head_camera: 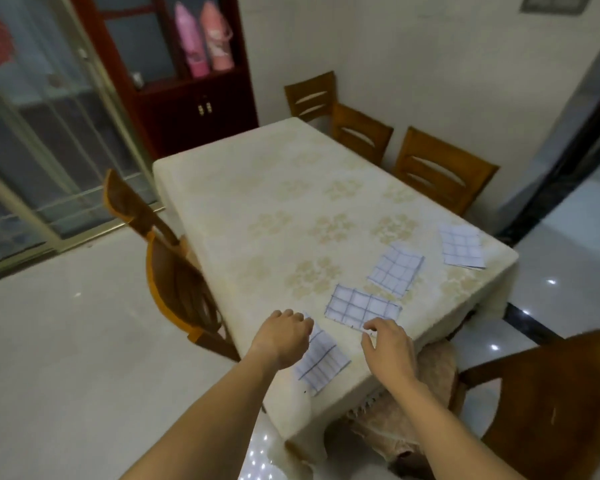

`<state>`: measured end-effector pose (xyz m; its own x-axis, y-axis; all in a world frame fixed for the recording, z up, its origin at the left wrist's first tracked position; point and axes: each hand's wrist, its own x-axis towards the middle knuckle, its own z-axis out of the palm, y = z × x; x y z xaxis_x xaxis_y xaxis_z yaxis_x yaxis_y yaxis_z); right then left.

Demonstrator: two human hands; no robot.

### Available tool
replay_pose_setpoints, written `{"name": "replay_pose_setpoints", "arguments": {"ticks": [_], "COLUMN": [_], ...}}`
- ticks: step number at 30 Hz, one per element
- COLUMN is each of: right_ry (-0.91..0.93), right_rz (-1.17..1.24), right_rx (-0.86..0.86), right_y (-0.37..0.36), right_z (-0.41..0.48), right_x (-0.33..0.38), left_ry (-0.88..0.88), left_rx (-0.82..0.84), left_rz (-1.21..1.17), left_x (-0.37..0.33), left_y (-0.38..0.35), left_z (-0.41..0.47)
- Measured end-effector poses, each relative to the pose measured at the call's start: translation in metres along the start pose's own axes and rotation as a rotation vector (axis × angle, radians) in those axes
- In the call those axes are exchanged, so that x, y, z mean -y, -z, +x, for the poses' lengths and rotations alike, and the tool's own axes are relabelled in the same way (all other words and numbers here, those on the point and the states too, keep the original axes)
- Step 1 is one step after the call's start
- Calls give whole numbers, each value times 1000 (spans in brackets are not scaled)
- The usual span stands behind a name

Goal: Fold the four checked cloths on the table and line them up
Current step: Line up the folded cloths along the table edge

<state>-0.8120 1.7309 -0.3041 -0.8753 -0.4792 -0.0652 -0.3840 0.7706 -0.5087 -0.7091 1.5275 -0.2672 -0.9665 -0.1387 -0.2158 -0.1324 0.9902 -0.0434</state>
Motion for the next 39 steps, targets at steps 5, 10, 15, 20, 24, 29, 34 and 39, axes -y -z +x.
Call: {"name": "replay_pose_setpoints", "arguments": {"ticks": [5, 10, 15, 20, 24, 29, 34, 39], "right_ry": [-168, -229, -399, -544, -588, -582, -581, -769], "right_rz": [121, 189, 259, 397, 438, 430, 430, 729], "right_rx": [-30, -51, -54, -46, -28, 56, 138, 274], "right_y": [0, -5, -13, -22, -30, -32, -48, -68], "right_z": [34, 81, 121, 132, 129, 129, 131, 121], "right_x": [-26, -44, -75, -93, -101, -102, -105, -93], "left_ry": [-87, -115, -34, 337, 623, 702, 519, 367], "left_rx": [47, 149, 217, 170, 234, 337, 310, 252], "left_rz": [0, -13, -137, -445, -464, -599, -527, -488], "left_x": [-21, -32, -47, -58, -51, -27, -9, 4], "left_y": [-4, -8, -22, -43, -56, -77, -75, -68], "left_z": [61, 109, 155, 190, 202, 215, 226, 233]}}
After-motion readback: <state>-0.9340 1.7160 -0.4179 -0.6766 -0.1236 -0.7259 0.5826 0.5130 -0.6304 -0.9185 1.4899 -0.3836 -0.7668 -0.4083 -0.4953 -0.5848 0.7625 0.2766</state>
